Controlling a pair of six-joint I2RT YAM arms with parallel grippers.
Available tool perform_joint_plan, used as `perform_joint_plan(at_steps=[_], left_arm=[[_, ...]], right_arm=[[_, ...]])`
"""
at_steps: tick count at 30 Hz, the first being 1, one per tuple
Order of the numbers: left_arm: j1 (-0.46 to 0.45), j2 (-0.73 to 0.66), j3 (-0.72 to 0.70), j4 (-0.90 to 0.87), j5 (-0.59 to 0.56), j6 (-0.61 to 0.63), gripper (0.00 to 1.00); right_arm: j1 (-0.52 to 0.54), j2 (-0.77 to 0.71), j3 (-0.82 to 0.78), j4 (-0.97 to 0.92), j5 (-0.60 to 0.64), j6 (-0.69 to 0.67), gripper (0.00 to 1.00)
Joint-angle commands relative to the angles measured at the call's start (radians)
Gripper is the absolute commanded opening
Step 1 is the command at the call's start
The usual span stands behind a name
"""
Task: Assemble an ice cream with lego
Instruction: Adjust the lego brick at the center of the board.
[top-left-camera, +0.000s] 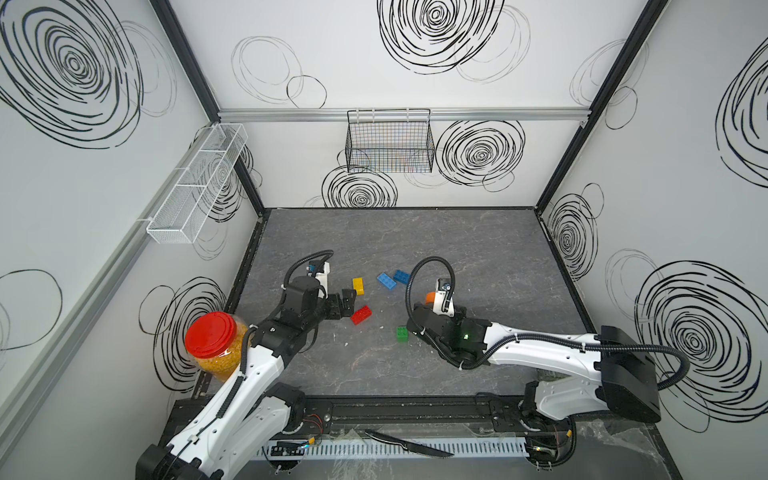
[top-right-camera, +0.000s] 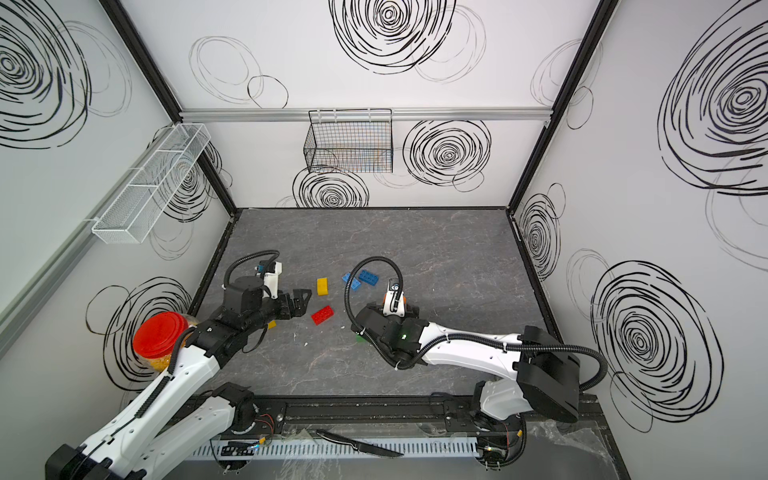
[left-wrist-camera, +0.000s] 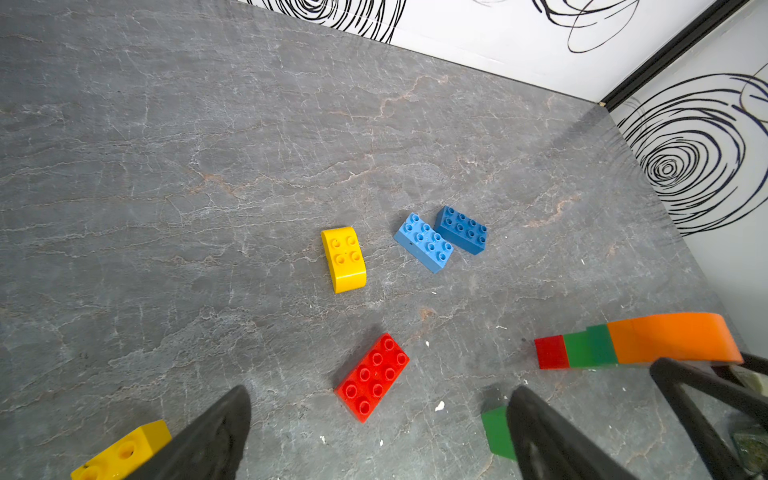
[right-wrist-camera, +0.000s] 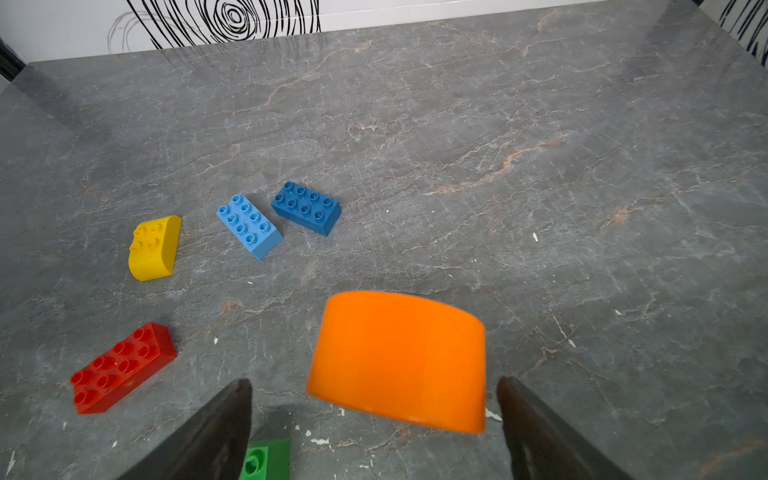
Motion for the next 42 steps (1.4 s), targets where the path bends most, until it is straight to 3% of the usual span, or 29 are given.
perform_joint_plan(at_steps=[1, 15, 26, 42], left_arm=[[0.009, -0.013, 0.015, -0.004, 0.001, -0.008, 0.99], [0.01, -0.015, 0.015, -0.006, -0.003, -0.009, 0.99], [0.012, -0.02, 0.013, -0.005, -0.003, -0.01, 0.99], [0.014, -0.027, 0.012, -0.006, -0.008, -0.01, 0.99]], right_arm=[[-0.016, 0.007, -0.018, 0.032, 0.0, -0.011, 0.92], [-0.031, 0.031, -0.018, 0.047, -0.023, -0.035, 0.81], [-0.033, 0.015, -0.029, 0.027, -0.015, -0.017, 0.63], [-0.045, -0.052, 0.023, -0.017, -0.052, -0.08, 0.55]])
